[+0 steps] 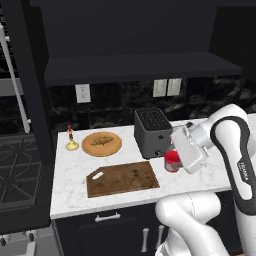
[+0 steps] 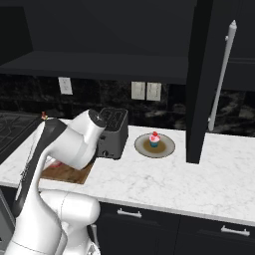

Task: From the different types of pastries on the counter, select a croissant and place it on the cutting board. Then retrieve a jar of jam from the cabinet and place it alongside the croissant on the cutting board.

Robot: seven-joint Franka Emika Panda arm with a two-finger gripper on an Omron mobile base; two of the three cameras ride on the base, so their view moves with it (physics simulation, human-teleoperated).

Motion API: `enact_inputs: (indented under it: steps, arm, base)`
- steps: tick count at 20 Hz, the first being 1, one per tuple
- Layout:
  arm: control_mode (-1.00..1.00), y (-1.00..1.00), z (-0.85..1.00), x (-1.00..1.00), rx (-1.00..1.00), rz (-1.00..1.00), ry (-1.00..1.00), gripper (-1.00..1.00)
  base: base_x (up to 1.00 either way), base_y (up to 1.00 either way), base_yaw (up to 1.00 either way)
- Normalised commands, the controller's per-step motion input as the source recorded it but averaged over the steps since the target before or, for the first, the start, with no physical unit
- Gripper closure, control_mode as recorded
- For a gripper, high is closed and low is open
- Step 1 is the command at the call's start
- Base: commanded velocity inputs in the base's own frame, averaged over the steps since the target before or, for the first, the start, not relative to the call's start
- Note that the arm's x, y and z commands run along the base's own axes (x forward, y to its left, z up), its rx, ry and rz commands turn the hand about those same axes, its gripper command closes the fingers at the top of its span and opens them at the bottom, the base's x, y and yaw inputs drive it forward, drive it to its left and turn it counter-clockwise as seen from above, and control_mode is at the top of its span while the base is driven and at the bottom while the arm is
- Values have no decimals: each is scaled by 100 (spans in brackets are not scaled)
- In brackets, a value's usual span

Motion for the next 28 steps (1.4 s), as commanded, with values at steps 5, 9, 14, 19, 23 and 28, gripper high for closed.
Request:
enact_inputs:
  steps: [5,9,14,19,23,28]
  arm:
    - [-100,42,-46,6,0,0,-13,100]
    - [-100,21,-28,41,0,7,-19,100]
    - [-100,8,-38,66,0,19,-7,100]
    - [-100,0,-43,62,0,18,0,100]
    - [-100,0,-13,39,0,10,0,100]
    - [-100,0,0,8,0,1,0,100]
  base:
    - [0,0,0]
    - [0,0,0]
    - [0,0,0]
    - [0,0,0]
    - [0,0,0]
    - [0,0,0]
